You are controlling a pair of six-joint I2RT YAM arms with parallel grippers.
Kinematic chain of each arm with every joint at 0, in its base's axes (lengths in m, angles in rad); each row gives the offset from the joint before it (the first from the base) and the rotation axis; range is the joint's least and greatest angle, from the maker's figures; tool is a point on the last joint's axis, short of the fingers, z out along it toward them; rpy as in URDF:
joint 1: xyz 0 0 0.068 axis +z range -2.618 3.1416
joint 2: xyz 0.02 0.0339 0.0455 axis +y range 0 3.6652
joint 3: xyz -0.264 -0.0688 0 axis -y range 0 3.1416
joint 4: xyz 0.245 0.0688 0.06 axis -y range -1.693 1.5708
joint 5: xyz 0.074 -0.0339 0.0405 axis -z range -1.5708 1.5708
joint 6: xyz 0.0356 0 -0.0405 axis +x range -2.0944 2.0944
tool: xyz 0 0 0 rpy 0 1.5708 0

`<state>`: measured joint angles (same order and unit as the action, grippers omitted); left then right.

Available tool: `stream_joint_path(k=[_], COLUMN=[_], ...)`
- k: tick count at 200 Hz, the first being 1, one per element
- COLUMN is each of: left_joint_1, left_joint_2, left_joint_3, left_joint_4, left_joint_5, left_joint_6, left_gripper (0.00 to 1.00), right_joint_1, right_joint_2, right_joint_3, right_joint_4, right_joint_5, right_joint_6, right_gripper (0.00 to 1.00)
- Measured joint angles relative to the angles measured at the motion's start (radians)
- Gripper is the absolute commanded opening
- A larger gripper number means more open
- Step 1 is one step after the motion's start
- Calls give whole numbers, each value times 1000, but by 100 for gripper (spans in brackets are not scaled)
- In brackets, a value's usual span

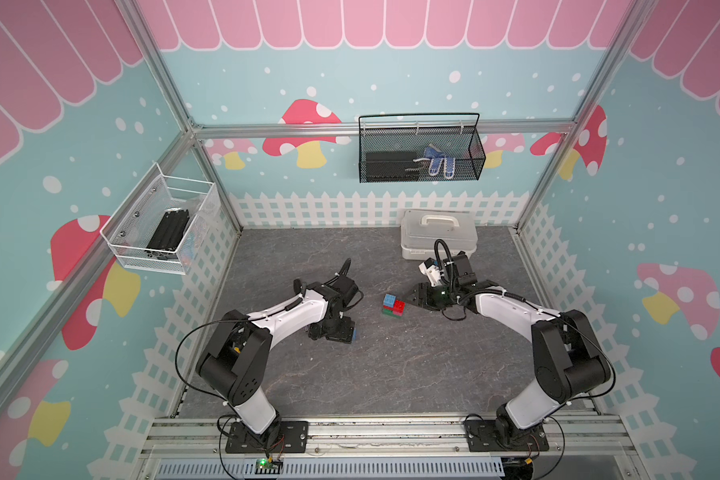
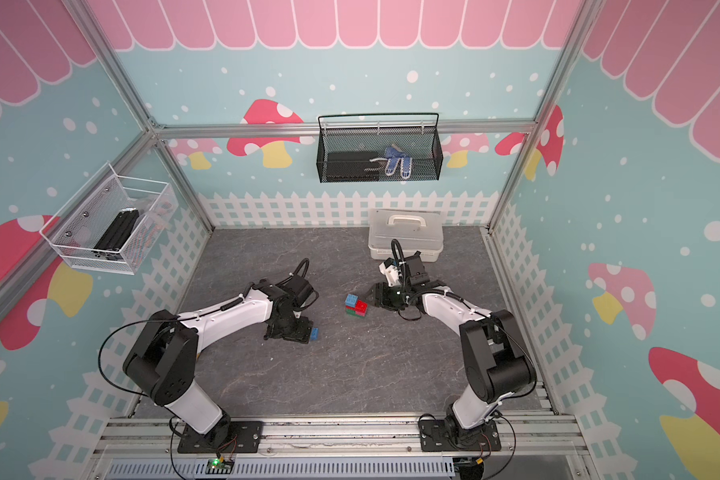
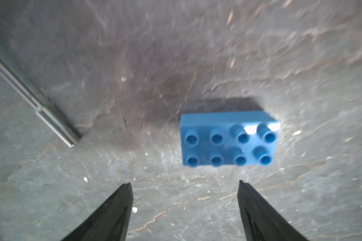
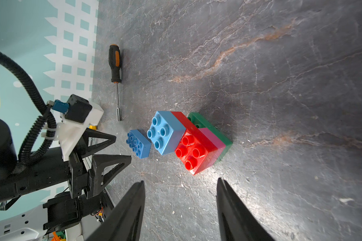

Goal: Assemble the number 5 with lego
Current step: Adjust the lego brick at the center of the board.

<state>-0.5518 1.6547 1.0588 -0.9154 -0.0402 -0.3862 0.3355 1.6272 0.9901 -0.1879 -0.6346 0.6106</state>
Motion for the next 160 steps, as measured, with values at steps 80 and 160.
stream_joint_path(k=[80, 160], left_joint_1=[37, 75], left_joint_2=[42, 157], left_joint_3=[-8, 114], left_joint_4=[-12, -4], left_joint_5=[-29, -72], left_joint_6=[-14, 1], left_gripper=[79, 80], right_joint_1=[-1, -11], right_joint_2=[-3, -20], right_joint_3=[0, -8], right_joint_4=[-17, -55], right_joint_5=[16, 55], right_joint_6=[-4, -30], right_gripper=[57, 58])
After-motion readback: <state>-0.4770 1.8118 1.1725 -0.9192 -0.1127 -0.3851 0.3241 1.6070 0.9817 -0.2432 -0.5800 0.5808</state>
